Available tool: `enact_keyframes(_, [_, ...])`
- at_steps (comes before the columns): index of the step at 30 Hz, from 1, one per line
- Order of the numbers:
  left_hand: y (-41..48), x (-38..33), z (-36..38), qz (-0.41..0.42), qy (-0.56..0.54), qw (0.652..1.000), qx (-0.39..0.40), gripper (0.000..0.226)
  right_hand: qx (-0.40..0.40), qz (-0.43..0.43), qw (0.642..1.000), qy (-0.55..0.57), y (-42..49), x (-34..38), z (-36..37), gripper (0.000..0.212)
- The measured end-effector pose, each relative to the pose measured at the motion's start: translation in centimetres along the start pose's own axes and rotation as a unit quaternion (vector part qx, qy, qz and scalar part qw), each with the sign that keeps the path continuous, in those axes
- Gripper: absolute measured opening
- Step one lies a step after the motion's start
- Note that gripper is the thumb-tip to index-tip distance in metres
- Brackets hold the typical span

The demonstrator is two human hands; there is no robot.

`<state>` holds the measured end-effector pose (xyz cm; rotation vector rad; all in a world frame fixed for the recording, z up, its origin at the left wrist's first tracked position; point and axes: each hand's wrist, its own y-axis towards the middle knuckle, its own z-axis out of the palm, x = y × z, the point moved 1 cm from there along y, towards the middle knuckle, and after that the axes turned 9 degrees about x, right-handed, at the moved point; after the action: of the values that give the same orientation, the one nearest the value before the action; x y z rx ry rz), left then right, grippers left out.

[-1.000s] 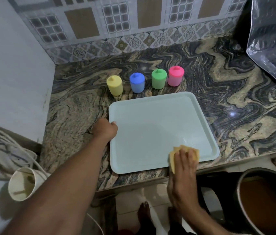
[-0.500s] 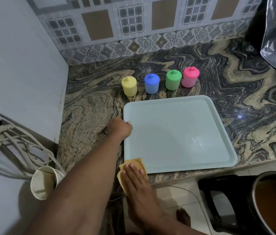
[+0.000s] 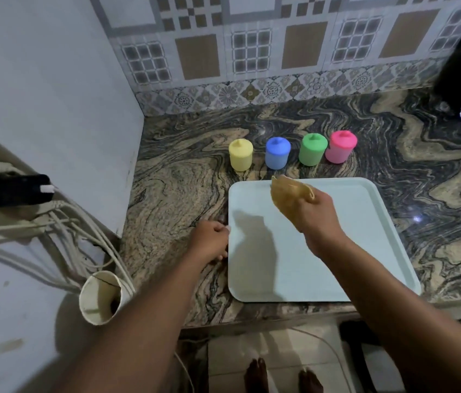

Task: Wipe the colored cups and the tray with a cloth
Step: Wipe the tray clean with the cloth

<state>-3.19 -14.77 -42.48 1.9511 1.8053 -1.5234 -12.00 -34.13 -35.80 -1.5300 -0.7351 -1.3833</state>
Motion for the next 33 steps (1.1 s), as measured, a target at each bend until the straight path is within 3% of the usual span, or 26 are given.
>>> enact_keyframes(2, [0.3,0.1,-0.7,-0.013,-0.047,0.997,0.053,0.017,0.016,-0.061,0.976,-0.206,3.0,0.5,2.6,0.045])
enact_keyframes(4, [0.5,0.3,-0.9,-0.017,-0.06,0.996,0.062,0.013,0.054,-0.091,0.927,-0.359,5.4,-0.4,5.0,0.052])
enact_keyframes(7, [0.8,0.7,-0.7,-0.025,-0.075,0.995,0.065,0.005,0.161,-0.07,0.869,-0.463,6.4,-3.7,7.1,0.051])
enact_keyframes(13, [0.6,0.5,-1.4,-0.03,-0.096,0.991,0.089,0.01,0.176,-0.131,0.852,-0.475,4.2,-6.7,6.0,0.047])
enact_keyframes(15, [0.6,0.2,-1.5,-0.056,-0.104,0.989,0.089,0.01,0.184,-0.137,0.851,-0.473,3.5,-7.1,5.4,0.054])
enact_keyframes(19, [1.1,-0.8,-2.5,-0.142,-0.163,0.966,0.139,0.045,0.195,-0.153,0.836,-0.49,2.6,-8.0,5.2,0.059])
enact_keyframes(22, [2.4,-2.1,-3.0,-0.132,-0.137,0.975,0.118,0.062,0.19,-0.161,0.832,-0.496,2.2,-8.8,5.3,0.059])
enact_keyframes(25, [4.3,-3.6,-3.1,-0.087,-0.08,0.992,0.036,0.05,0.187,-0.171,0.831,-0.494,2.1,-9.0,5.0,0.062])
enact_keyframes(29, [5.5,-4.3,-3.0,-0.087,-0.041,0.994,0.042,0.028,0.192,-0.174,0.823,-0.506,1.4,-8.8,5.1,0.063])
enact_keyframes(33, [6.0,-4.1,-3.2,-0.101,-0.061,0.991,0.058,0.03,0.203,-0.203,0.8,-0.527,-1.5,-9.9,5.3,0.061])
